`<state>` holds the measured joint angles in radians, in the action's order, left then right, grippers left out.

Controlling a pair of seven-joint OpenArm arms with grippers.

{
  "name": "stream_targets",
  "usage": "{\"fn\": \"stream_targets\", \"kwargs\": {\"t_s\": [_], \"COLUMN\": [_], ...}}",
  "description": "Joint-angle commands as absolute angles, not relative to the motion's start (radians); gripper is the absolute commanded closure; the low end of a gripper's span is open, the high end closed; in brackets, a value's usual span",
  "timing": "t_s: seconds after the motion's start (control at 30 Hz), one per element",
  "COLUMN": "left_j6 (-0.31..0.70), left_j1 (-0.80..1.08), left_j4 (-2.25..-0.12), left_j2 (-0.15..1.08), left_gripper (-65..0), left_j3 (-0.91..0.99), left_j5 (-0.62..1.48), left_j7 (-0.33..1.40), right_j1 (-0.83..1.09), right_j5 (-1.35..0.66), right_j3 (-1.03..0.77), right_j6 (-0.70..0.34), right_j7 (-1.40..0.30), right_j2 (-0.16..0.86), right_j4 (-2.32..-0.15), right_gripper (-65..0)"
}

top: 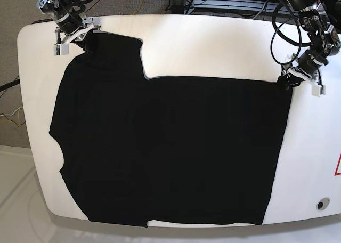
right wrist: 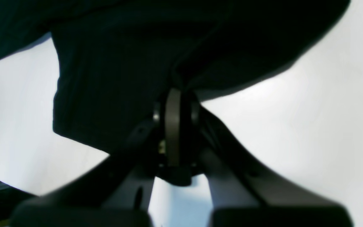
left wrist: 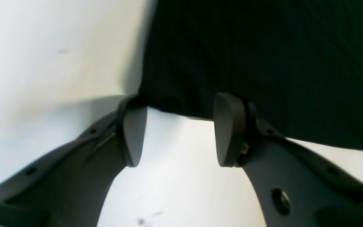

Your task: Fold the T-shirt properly

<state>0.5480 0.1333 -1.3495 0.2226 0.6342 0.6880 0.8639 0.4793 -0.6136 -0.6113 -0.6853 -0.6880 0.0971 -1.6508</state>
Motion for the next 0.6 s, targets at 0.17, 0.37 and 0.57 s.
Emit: {"fn": "stream_targets", "kwargs": {"t_s": [0.17, 0.37, 0.57], "left_j6": [0.553, 0.553, 0.554], "left_j1": [0.137, 0.14, 0.151], "left_j4": [-1.355, -1.357, -1.362], "left_j2": [0.237, 0.236, 0.246], "left_gripper": [-35.5, -34.0, -17.2], "left_j3": [0.649, 0.647, 0.64], "left_j5": [0.687, 0.689, 0.694], "left_j7": [0.826, 0.839, 0.86], "right_j1": [0.477, 0.477, 0.478], "right_j5": [-0.633, -0.63, -0.628], "right_j3": [-0.622, -0.621, -0.621], "right_j6": [-0.698, -0.698, -0.698], "right_j7": [-0.664, -0.663, -0.658], "right_j2": [0.11, 0.11, 0.109], "right_j4": [-1.672, -1.67, -1.671], "right_gripper": [0.0, 0.0, 0.0]}}
